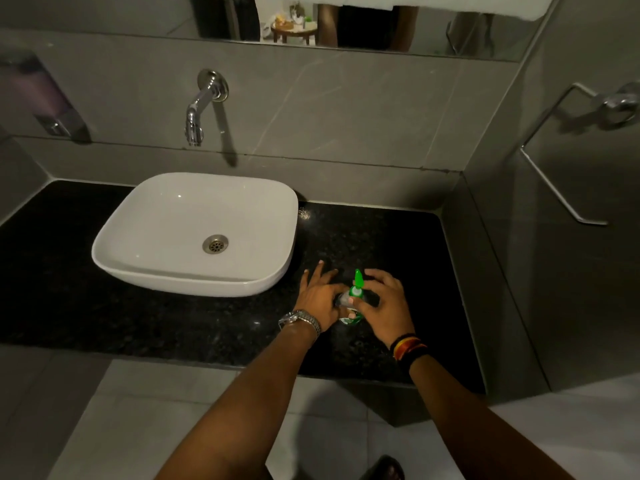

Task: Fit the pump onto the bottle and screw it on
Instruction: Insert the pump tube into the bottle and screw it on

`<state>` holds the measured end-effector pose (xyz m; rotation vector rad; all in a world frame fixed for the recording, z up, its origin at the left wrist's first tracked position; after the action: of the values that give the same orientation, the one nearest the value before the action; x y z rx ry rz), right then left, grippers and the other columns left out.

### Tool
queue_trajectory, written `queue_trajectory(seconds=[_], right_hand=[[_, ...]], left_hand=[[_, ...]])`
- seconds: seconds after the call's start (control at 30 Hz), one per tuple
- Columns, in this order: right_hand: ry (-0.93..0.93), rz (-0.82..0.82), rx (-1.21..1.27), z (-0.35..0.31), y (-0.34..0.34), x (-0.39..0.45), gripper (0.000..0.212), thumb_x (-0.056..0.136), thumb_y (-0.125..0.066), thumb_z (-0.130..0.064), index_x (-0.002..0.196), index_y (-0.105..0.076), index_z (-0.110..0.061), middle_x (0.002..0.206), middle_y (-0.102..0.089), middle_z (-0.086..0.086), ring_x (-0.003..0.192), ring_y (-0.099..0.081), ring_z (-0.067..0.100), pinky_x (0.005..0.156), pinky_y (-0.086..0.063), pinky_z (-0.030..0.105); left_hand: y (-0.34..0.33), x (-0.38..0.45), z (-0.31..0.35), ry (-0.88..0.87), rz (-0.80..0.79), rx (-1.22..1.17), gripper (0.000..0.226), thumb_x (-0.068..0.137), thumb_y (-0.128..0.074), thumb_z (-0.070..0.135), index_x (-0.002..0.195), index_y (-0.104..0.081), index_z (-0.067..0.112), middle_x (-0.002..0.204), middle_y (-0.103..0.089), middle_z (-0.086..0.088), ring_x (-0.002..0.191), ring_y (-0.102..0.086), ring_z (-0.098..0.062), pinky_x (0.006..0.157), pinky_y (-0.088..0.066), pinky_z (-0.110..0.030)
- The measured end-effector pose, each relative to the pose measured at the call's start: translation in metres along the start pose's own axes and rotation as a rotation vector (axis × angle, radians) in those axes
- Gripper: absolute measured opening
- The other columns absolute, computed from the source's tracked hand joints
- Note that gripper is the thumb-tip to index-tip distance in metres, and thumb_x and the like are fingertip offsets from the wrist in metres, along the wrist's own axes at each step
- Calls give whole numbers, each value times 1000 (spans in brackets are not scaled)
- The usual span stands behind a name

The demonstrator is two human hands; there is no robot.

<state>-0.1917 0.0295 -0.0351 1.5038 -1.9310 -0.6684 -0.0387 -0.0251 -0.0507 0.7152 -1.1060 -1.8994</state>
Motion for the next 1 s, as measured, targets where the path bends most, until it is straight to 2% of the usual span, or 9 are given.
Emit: queue_trajectory(seconds=[0.13,0.27,0.37,0.47,0.57,0.63,0.8,0.93,1.0], right_hand=[[-117,87,-36,-6,-1,4,42,64,-87,-44,86,-66,-15,107,-61,0,106,-55,21,91,-52,41],[-117,12,107,2,-7,-1,41,72,-85,-37,107,-74,-17,137,-53,-3,128,-47,17,109,-44,37],[-143,48,142,4,-7,-1,36,67,-90,-29,96,-76,-13,122,-60,1,116,-56,20,102,-50,42],[-209,119,83,-1,-9,2,45,61,-91,-39,87,-68,-11,104,-61,3,101,-60,23,89,-54,42],[-196,78,163,4,-10,-2,52,64,-90,-41,106,-71,-17,125,-56,0,119,-54,17,103,-47,32],[-165,15,211,8,-9,-3,47,70,-88,-33,112,-72,-19,133,-54,-4,126,-51,15,109,-45,35],[-218,82,66,2,-8,2,45,61,-90,-43,87,-68,-13,108,-60,1,105,-58,20,92,-53,38],[-115,32,71,3,-8,-2,46,69,-86,-40,107,-72,-19,128,-57,-3,120,-51,17,104,-47,35],[-107,44,-21,3,-5,1,41,68,-85,-43,98,-73,-19,119,-61,-4,114,-53,18,99,-49,36]], left_hand=[[-3,-2,0,22,18,5,46,85,-71,43,129,-64,32,160,-37,-2,156,-4,-31,124,-2,-58],[-3,2,-1,15,12,-5,48,83,-71,48,128,-65,32,159,-39,-3,156,-5,-32,124,-2,-58],[-4,0,-1,11,21,-9,49,82,-73,48,128,-65,31,157,-41,-3,156,-6,-31,124,-2,-58],[-5,-1,-1,23,34,-15,46,83,-72,45,127,-65,31,156,-42,-2,156,-7,-30,124,-2,-57],[-4,2,-2,22,33,-3,47,83,-72,43,128,-65,31,157,-42,-2,156,-6,-30,124,-2,-57],[-4,2,-1,13,33,-10,49,83,-72,46,128,-64,31,157,-42,-3,156,-7,-31,124,-2,-57],[-5,0,-2,17,32,-8,47,84,-71,45,128,-65,31,157,-42,-2,156,-6,-31,124,-2,-58],[-3,3,-1,11,35,-6,46,84,-71,43,127,-65,31,156,-44,-3,156,-7,-32,124,-3,-58],[-5,1,-2,6,35,-6,47,83,-72,46,128,-66,30,155,-45,-3,156,-8,-32,123,-3,-58]])
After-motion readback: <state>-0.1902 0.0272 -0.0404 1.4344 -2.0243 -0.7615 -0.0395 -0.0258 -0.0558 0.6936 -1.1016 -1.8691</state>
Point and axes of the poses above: each hand's wrist, its own x-axis towards the middle knuckle, its own y-axis out of the back of the hand, z = x × y, the point moved 3 cm from there along x, towards the middle knuckle
